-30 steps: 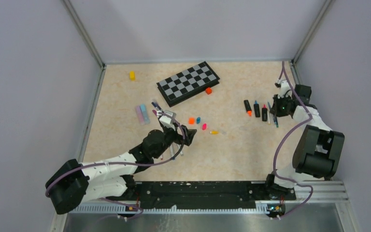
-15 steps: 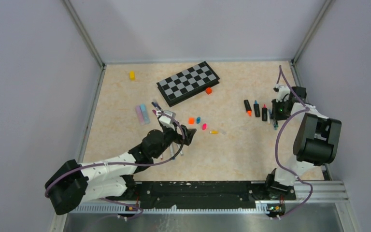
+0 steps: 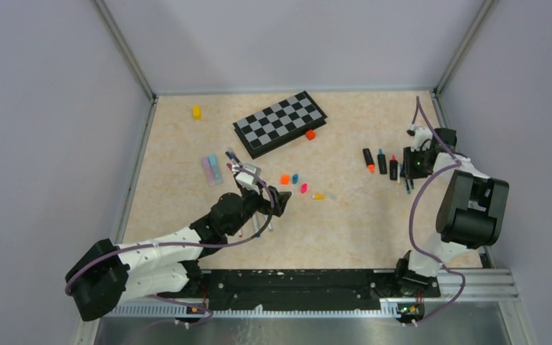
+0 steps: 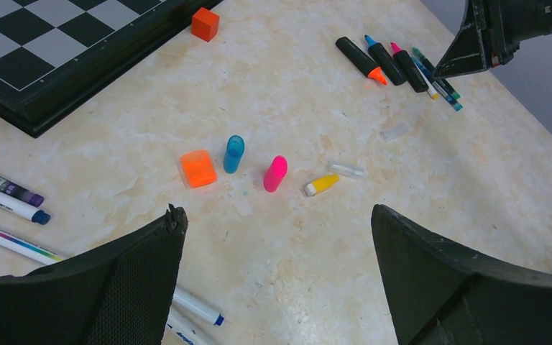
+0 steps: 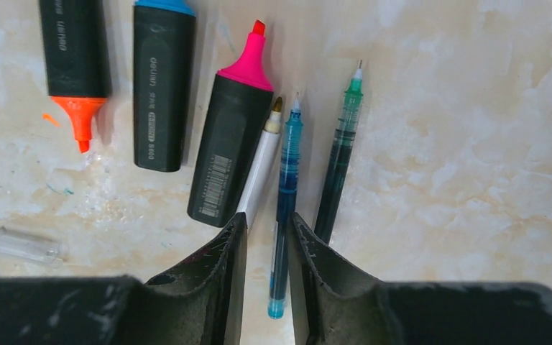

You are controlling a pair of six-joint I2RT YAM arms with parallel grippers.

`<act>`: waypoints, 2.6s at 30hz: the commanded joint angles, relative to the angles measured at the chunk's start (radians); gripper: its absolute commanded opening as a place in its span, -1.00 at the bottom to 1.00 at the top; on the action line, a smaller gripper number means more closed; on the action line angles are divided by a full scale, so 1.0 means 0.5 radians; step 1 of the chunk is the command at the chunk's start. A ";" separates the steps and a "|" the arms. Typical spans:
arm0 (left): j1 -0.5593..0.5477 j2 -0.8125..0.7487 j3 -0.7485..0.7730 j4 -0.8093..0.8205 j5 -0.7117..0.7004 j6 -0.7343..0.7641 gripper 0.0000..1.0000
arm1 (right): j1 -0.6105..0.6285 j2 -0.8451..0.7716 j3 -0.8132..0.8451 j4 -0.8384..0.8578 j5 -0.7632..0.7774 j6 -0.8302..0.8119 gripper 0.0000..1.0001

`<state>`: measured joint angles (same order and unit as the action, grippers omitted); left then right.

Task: Open the pen caps
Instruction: Place the pen at the center of the board, then pick up the pen from the center of the board.

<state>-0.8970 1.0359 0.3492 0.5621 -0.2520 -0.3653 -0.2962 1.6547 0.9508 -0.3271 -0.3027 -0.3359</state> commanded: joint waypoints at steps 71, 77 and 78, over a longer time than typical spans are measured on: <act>0.349 1.195 1.207 -2.292 0.082 -1.085 -0.36 | 0.580 -0.590 -0.097 -0.302 -1.177 -0.391 -0.11; 0.344 1.225 1.168 -2.300 0.093 -1.118 -0.46 | 0.628 -0.591 -0.087 -0.319 -1.183 -0.400 -0.11; 0.343 1.233 1.163 -2.297 0.093 -1.122 -0.46 | 0.631 -0.591 -0.086 -0.322 -1.186 -0.403 -0.11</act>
<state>-0.7200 1.6321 0.9478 -0.5949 -0.2062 -0.9012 -0.0109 1.3537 0.8589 -0.4866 -0.8799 -0.5137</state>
